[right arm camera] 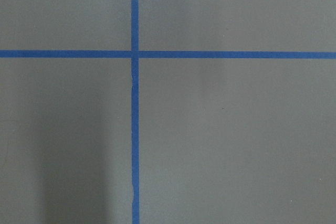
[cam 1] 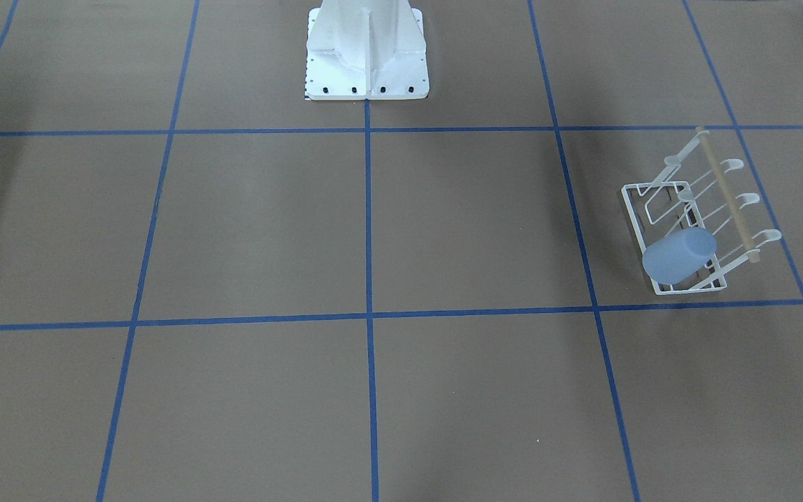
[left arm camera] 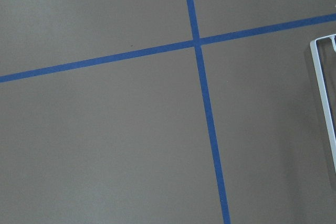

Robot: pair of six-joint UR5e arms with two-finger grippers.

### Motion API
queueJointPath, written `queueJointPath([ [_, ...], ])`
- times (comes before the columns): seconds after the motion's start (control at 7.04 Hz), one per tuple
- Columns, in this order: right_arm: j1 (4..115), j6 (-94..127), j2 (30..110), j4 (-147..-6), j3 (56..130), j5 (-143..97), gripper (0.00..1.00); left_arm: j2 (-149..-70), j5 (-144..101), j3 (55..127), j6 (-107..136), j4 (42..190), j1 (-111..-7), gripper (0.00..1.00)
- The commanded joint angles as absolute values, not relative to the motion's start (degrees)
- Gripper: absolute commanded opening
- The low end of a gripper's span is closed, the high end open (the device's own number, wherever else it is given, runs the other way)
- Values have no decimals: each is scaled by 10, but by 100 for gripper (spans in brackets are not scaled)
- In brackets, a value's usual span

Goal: Hang cup on cup holder

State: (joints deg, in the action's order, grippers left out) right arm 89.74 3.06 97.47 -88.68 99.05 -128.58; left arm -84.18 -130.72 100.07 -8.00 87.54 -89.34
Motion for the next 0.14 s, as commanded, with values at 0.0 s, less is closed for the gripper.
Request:
queueJointPath([
  [0.0,896,30,975,-887,991,-1286,100,-832,-1308,1001,-80,875,-893,99],
])
